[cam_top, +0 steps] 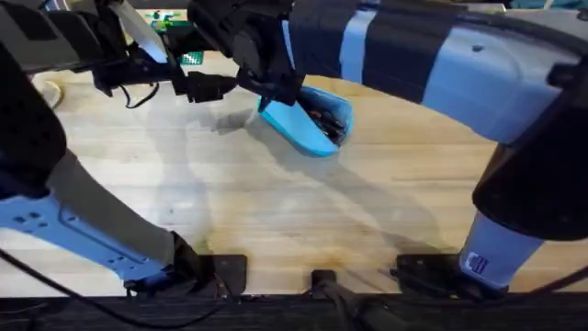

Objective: Unzip the bag, pick up the pens from the table one at a time and place them inside, then zip the bag closed.

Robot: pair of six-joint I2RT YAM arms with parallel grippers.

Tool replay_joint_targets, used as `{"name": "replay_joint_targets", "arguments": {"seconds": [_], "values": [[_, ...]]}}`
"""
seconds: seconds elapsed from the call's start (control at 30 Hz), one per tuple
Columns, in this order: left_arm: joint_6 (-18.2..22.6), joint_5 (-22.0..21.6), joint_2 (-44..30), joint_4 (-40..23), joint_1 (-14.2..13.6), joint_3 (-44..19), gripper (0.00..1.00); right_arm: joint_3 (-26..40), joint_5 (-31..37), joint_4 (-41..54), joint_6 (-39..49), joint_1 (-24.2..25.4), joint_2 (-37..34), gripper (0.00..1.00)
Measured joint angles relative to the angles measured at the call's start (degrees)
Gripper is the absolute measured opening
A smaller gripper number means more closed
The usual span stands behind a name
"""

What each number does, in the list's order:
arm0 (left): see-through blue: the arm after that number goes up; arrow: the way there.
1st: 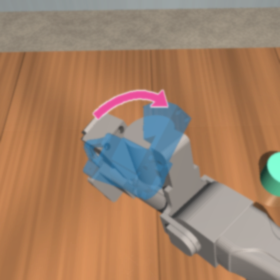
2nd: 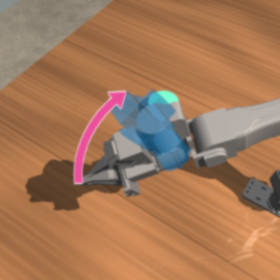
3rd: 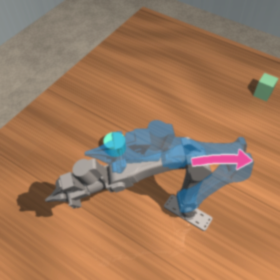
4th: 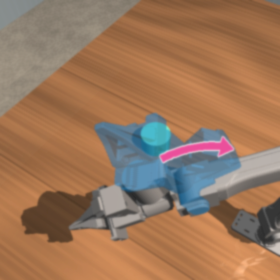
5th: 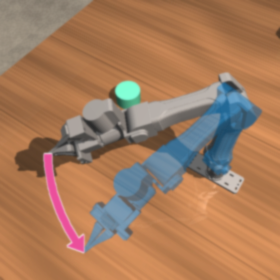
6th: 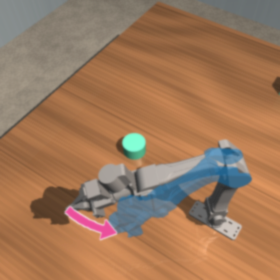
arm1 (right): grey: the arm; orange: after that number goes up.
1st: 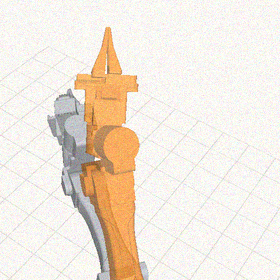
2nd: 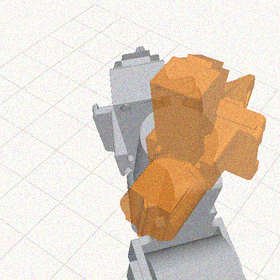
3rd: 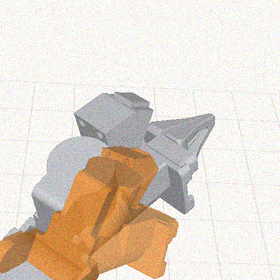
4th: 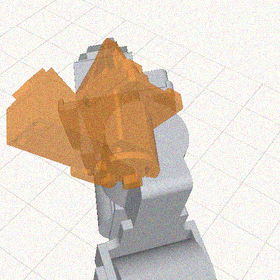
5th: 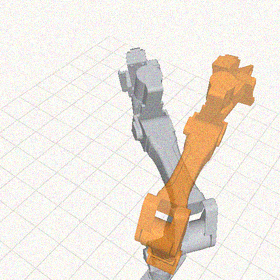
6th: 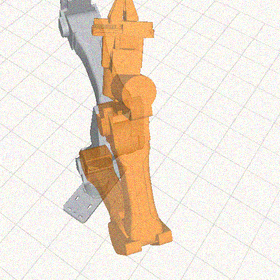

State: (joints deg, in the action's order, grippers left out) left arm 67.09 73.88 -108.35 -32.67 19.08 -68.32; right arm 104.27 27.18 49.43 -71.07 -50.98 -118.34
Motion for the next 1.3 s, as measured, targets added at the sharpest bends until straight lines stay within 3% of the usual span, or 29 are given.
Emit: {"name": "replay_joint_targets", "arguments": {"seconds": [0.17,0.27,0.4,0.73,0.8,1.3], "values": [[3.39,6.11,-6.44,1.34,-0.45,-0.03,0.992,0.02,0.0,0.0,0.0,-0.02,0.0,0.033],[3.89,7.26,-7.63,2.17,-1.05,-0.03,0.992,0.02,0.0,0.0,0.0,0.0,0.0,0.033],[4.46,8.85,-10.12,5.32,-4.9,-0.03,0.991,0.04,0.0,0.0,0.0,0.0,0.0,0.033],[3.59,8.38,-11.88,5.27,-7.35,-0.03,0.991,0.07,0.0,0.0,0.0,0.0,0.0,0.033],[3.39,7.22,-11.88,5.16,-8.96,-0.03,0.991,0.07,0.0,0.0,0.0,-0.02,0.0,0.033],[3.17,6.86,-11.88,3.74,-9.09,-0.03,0.993,0.09,0.0,0.0,0.0,-0.01,0.0,0.033]]}}
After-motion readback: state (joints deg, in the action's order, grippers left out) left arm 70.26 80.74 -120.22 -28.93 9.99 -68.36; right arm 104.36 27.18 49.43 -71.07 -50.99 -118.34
